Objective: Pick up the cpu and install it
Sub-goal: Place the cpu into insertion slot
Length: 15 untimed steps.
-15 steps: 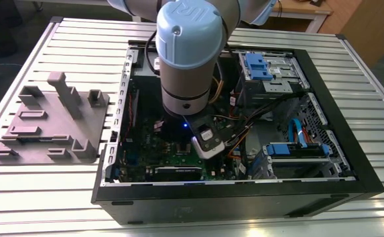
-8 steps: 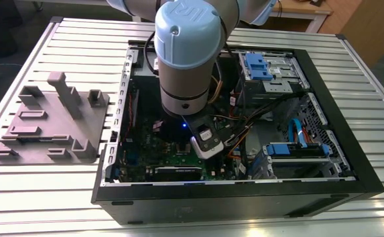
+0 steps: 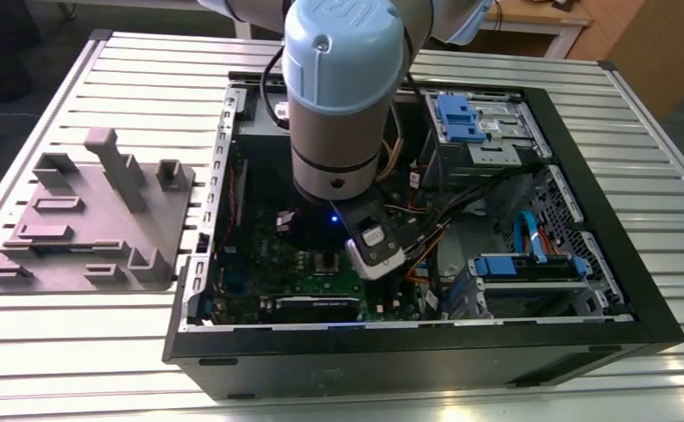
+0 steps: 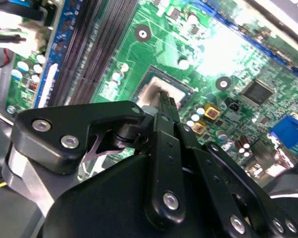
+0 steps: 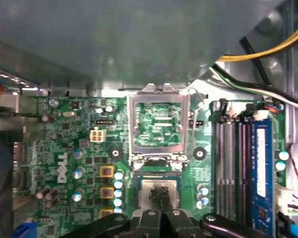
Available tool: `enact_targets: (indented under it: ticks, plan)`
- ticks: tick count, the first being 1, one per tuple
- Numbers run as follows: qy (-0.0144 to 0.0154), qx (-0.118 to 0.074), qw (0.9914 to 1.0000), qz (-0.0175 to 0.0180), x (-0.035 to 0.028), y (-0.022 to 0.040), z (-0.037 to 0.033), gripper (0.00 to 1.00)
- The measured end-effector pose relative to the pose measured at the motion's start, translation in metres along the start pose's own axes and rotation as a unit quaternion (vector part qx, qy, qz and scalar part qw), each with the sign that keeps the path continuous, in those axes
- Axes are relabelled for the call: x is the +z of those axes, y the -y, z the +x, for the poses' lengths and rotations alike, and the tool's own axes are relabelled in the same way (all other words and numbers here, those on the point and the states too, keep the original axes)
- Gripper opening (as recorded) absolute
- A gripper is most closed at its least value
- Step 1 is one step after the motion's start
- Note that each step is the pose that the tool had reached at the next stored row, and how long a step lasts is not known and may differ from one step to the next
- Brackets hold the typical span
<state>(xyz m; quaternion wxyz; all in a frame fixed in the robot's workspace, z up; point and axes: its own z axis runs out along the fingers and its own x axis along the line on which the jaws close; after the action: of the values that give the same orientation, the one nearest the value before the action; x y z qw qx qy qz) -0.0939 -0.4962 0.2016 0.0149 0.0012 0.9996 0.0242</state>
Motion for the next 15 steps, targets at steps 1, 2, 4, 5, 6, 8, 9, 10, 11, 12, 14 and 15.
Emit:
enact_targets:
  ticks: [1,2,4,5,6,8,9,10,11,12,14,15]
  plan:
    - [0.0000,0.000,1.00000,0.0000,0.0010,0.0000,0.0000,0.10]
    - [0.0000,0.000,1.00000,0.0000,0.0027,0.0001,0.0000,0.10]
    - [0.0000,0.000,1.00000,0.0001,0.0062,0.0002,0.0001,0.10]
    - [-0.0003,0.000,1.00000,0.0005,0.0074,0.0004,0.0002,0.10]
    - [-0.0004,0.000,1.00000,0.0008,0.0083,0.0005,0.0003,0.10]
    - [-0.0003,0.000,1.00000,0.0006,0.0094,0.0006,0.0004,0.10]
    - [-0.0002,0.000,1.00000,0.0003,0.0100,0.0006,0.0005,0.10]
    - [-0.0001,0.000,1.00000,0.0001,0.0102,0.0005,0.0005,0.10]
    - [0.0000,0.000,1.00000,0.0000,0.0103,0.0005,0.0005,0.10]
    - [0.0001,0.000,1.00000,-0.0001,0.0104,0.0004,0.0006,0.10]
    - [0.0003,0.000,1.00000,-0.0001,0.0103,0.0004,0.0012,0.10]
    - [0.0007,0.000,1.00000,-0.0002,0.0104,0.0004,0.0017,0.10]
